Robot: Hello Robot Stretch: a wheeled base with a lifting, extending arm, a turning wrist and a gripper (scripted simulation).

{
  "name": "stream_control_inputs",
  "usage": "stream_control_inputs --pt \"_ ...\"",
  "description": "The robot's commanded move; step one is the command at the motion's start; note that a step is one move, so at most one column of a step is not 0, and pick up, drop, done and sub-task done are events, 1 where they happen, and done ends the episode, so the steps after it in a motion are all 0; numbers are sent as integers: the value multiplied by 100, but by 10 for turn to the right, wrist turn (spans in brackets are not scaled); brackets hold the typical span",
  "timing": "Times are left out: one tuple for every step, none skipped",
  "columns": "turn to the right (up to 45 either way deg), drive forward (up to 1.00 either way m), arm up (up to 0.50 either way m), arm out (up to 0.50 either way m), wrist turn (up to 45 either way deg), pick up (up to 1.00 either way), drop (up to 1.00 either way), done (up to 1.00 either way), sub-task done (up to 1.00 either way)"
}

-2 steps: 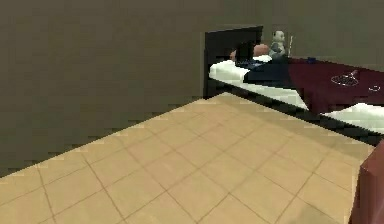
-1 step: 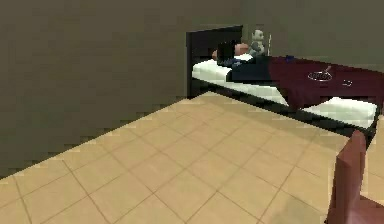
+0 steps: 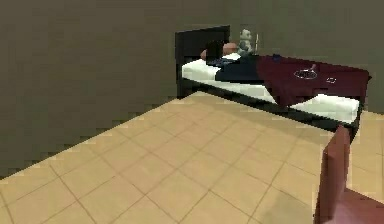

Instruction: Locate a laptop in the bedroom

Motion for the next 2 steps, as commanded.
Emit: stream_control_inputs --pt "0 90 0 0 0 0 0 0 0" --pt "270 0 0 0 0 0 0 0 0"
